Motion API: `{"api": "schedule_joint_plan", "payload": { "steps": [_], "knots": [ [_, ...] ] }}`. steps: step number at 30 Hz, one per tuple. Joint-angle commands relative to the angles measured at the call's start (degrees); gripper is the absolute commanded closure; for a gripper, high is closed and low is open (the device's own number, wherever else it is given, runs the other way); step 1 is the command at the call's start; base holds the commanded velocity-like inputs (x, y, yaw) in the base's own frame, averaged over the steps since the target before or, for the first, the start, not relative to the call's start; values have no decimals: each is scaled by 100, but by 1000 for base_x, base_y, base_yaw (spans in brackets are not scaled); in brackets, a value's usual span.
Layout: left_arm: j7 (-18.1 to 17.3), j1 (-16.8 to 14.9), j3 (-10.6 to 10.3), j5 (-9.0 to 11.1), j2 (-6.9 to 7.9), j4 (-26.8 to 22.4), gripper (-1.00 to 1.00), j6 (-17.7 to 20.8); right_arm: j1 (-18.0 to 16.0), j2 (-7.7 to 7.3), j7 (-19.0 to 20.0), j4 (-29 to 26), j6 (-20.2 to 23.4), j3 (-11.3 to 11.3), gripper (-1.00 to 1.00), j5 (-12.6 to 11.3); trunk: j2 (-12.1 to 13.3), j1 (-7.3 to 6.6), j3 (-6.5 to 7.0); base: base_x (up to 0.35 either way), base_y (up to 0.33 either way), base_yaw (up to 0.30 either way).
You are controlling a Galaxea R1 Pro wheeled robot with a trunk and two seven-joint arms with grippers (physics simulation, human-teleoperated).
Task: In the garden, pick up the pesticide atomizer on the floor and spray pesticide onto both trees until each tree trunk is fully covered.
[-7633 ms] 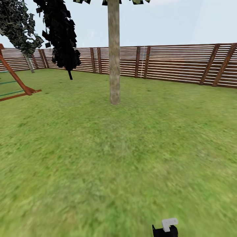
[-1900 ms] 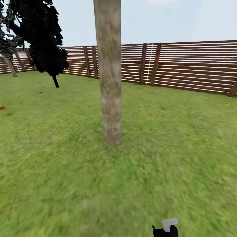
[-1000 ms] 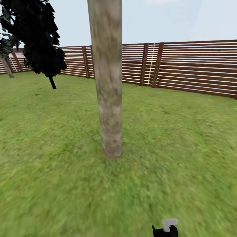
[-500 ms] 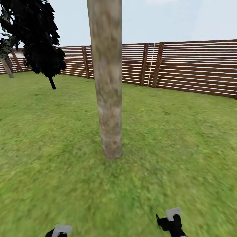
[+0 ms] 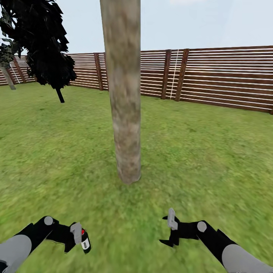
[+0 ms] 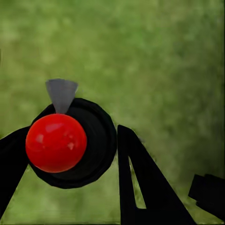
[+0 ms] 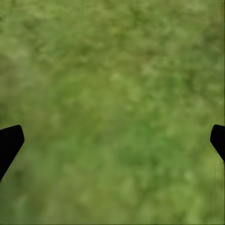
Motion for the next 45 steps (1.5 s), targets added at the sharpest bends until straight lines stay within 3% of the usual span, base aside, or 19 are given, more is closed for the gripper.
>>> {"api": "schedule_joint_plan", "payload": {
  "steps": [1,2,3,4,6,9,15,21,27,29,36,45],
  "knots": [
    [-130,-2,28,-181,-2,-176,100,96,-4,7,17,-34,-32,1,-100,57,-2,-1,-5,0,0,0],
    [-284,-2,25,-248,-4,-349,100,283,-6,24,31,-50,-31,2,-100,54,-2,-1,-5,0,0,0],
    [-610,34,22,-311,-15,-868,100,623,-7,205,47,-59,-28,14,-100,70,-2,-1,-5,0,0,0],
    [-639,36,22,-314,-30,-922,100,640,-7,257,52,-59,-29,20,100,75,-2,-1,-5,0,0,0],
    [-675,44,15,-336,-113,-986,100,660,-7,346,143,-67,-30,26,100,81,-2,-1,-5,0,0,0],
    [-690,42,19,-541,-268,-1013,100,668,-7,513,414,-185,-23,28,100,97,-2,-1,-5,0,0,0],
    [-692,31,17,-874,-693,-1017,100,682,-7,760,726,-334,-25,29,100,96,-2,-1,-5,0,0,0],
    [-692,16,21,-1335,-1071,-1016,100,700,-7,876,865,-465,-24,29,100,101,-2,-1,-5,0,0,0],
    [-692,-2,19,-1549,-1364,-1017,100,696,-7,894,868,-472,-30,29,100,108,-2,-1,-5,0,0,0],
    [-686,-8,21,-1764,-1529,-1017,100,707,-7,895,868,-476,-30,27,100,109,-2,-1,-5,0,0,0],
    [-651,-14,15,-1845,-1842,-1051,100,738,-20,899,868,-633,-22,20,100,110,-2,-1,-5,0,0,0],
    [-617,-15,24,-1840,-1999,-1243,100,845,-51,903,868,-854,-22,20,100,106,-2,-1,-5,0,0,0]
  ]
}}
